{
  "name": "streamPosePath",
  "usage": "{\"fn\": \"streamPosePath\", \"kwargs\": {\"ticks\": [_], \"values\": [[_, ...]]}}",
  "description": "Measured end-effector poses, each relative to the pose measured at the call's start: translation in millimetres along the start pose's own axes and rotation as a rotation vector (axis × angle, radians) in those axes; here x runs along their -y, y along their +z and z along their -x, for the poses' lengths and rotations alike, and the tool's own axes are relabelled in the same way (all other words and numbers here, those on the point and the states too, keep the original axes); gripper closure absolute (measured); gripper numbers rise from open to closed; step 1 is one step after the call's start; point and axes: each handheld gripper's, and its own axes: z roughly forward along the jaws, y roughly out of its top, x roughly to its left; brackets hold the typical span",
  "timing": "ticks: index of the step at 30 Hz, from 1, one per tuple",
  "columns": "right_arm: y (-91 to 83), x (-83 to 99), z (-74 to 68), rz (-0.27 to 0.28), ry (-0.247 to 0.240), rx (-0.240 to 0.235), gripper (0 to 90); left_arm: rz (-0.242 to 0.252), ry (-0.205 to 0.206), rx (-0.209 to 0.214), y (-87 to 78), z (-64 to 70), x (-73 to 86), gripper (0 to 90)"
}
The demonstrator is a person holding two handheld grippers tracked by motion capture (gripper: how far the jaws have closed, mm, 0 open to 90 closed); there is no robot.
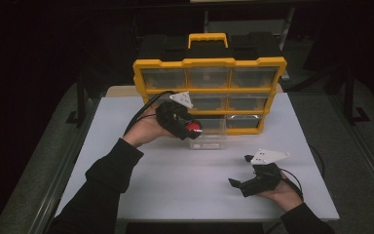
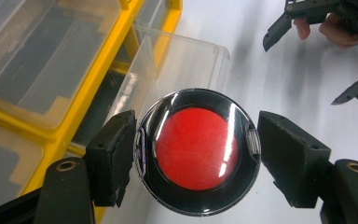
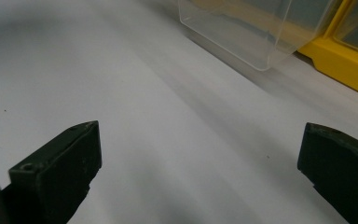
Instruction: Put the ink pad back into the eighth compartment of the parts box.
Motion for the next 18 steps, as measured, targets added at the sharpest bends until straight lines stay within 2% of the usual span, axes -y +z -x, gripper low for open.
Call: {"fn": "streamPosePath", "kwargs": {"ticks": [18], "values": [[-0.1, -0.1, -0.3, 0.003, -0.002, -0.001, 0.0, 0.005, -0.010, 0.000, 19.0, -10.2, -18.2, 29.4]]}}
